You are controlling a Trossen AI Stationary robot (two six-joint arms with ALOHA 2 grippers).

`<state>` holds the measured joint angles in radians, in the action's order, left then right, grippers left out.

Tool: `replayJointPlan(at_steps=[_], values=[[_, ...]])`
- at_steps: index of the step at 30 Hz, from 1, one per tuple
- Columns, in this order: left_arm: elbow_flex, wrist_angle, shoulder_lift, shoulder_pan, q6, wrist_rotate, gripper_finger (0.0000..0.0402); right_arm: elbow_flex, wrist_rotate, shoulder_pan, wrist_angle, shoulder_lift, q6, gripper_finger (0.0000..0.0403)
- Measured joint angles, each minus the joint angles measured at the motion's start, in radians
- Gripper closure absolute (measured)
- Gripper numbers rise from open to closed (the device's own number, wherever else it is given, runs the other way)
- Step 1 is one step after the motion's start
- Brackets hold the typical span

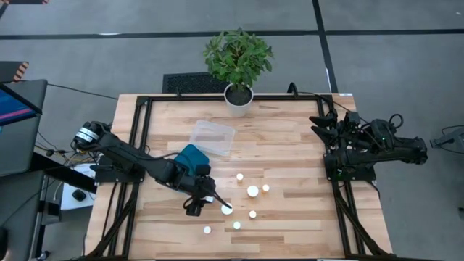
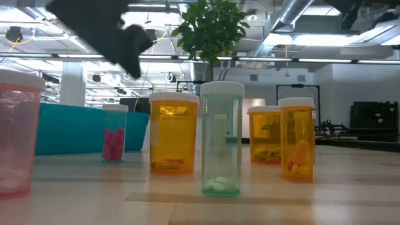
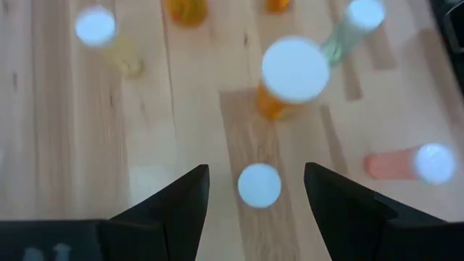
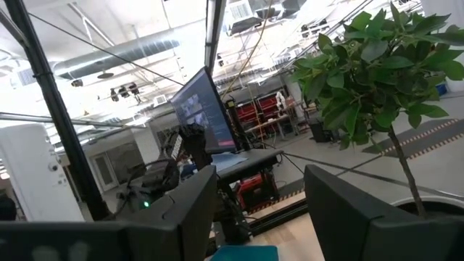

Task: Pick and place medicine bottles into bin by pill shape (circle, oval)
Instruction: Put the blue pill bottle into the blue bin

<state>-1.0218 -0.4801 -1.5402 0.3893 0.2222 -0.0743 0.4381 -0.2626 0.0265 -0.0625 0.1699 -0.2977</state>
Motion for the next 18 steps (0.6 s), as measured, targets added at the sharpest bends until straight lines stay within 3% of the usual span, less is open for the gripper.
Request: replayJointPlan(at_steps=[4, 18], values=[[0.045, 0.089, 0.000, 0.000, 0.008, 0.007, 0.0181, 0.000, 0.000, 0.000, 0.000, 0.000, -0.010, 0.0186], [0.059, 0.166, 0.000, -0.002, -0.011, -0.020, 0.0181, 0.000, 0.000, 0.000, 0.000, 0.000, -0.017, 0.0187]])
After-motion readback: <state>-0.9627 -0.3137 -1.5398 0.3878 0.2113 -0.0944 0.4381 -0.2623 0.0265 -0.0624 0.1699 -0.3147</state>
